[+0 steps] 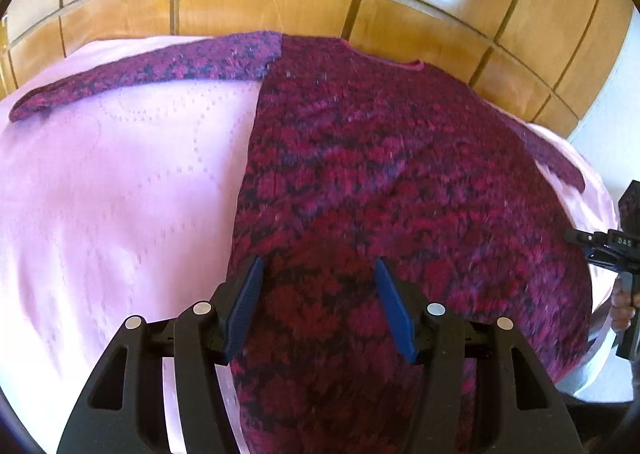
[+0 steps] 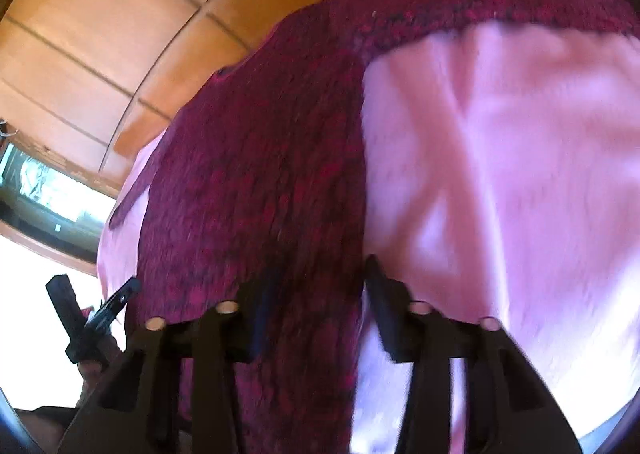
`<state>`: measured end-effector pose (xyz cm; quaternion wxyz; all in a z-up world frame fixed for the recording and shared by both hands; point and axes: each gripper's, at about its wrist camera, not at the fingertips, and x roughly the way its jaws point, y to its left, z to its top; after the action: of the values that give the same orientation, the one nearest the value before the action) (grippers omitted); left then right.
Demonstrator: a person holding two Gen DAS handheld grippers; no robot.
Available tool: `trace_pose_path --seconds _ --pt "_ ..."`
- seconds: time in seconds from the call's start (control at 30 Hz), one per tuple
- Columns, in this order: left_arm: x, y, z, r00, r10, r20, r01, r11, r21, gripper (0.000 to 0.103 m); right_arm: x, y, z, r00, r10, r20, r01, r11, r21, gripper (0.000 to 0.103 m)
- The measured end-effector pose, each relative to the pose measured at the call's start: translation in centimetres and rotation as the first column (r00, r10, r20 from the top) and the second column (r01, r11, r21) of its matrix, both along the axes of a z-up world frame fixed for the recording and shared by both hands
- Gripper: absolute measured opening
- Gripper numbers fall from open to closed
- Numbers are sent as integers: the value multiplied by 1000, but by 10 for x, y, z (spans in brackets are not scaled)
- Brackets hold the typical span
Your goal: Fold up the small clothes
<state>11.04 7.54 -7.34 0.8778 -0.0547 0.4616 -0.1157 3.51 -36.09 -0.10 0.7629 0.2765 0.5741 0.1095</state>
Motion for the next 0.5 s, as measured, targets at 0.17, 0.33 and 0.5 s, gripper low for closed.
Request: trace_pose_path --seconds 0.17,0.33,0.5 --pt "-11 -1 -6 1000 -24 2 24 998 62 57 -17 7 3 999 36 -2 -36 993 -112 11" --pt "-9 -2 5 1000 10 7 -10 999 48 57 -15 4 4 998 58 -4 -58 994 -89 18" --pt "1 -14 25 998 15 62 -14 1000 -23 57 2 -57 17 980 -173 98 175 985 -9 59"
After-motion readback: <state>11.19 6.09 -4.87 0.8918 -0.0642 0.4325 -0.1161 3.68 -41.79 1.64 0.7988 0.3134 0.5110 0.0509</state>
